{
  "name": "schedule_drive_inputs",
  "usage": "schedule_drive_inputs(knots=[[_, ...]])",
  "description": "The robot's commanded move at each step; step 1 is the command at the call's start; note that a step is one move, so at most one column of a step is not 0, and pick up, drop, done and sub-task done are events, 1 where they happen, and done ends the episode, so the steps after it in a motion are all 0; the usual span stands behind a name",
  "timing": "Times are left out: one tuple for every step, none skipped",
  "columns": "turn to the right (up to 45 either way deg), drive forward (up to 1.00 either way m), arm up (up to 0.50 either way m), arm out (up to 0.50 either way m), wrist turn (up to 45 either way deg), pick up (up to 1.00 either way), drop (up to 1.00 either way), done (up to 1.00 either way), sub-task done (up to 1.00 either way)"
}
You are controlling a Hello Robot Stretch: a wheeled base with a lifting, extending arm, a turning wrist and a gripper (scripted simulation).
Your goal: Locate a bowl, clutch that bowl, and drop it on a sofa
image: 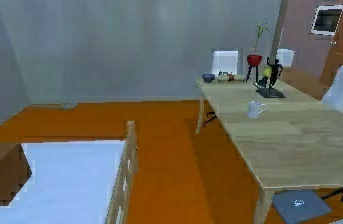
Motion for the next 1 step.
schedule_drive_inputs(knots=[[0.0, 1.0, 0.0, 0.0, 0.0, 0.0, 0.0, 0.0, 0.0]])
